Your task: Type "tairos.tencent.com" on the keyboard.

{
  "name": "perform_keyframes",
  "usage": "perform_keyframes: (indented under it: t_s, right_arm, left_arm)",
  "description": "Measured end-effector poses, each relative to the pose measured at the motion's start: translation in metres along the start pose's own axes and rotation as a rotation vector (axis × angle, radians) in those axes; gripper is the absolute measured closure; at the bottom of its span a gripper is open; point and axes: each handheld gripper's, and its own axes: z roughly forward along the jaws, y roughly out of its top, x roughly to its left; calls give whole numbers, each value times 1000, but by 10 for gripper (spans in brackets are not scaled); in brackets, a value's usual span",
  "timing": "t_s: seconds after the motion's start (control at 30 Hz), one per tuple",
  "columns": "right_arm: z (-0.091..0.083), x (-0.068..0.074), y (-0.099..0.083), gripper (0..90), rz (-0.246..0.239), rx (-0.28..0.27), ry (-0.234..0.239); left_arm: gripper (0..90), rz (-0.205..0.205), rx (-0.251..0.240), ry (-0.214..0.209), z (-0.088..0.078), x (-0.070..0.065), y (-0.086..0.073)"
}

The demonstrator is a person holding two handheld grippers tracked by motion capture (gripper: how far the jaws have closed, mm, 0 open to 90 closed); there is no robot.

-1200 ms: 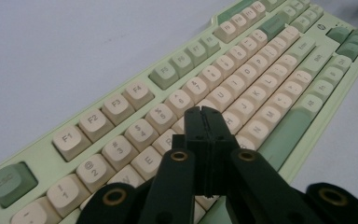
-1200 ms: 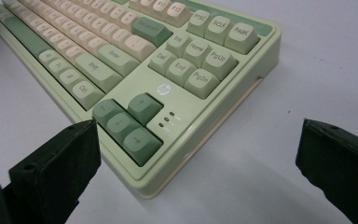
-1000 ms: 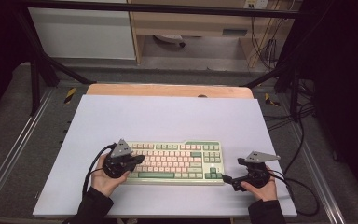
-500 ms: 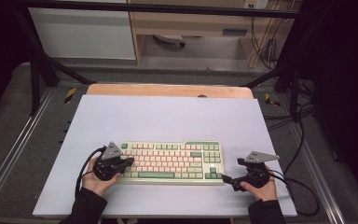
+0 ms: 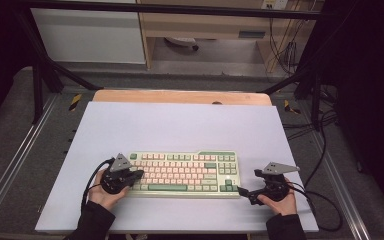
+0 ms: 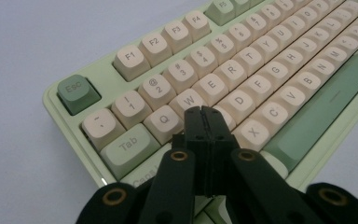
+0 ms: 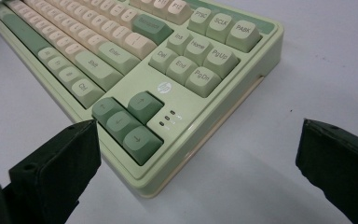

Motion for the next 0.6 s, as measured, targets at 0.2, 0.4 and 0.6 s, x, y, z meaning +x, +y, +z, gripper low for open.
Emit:
perform_keyframes:
  t_s: [0.2,0.4,0.6]
  right_arm:
    - [-1,2,2,6,-1,-4,4]
    - [-2,6,6,6,-3,-19,8]
    - [-2,14,13,34,-18,-29,1]
  left_arm:
    - [898,1,-13,-3,-5,-1,2]
    - [898,6,-36,-9,-14,-2,3]
    - [898,3,-46,-13,-19,-1,2]
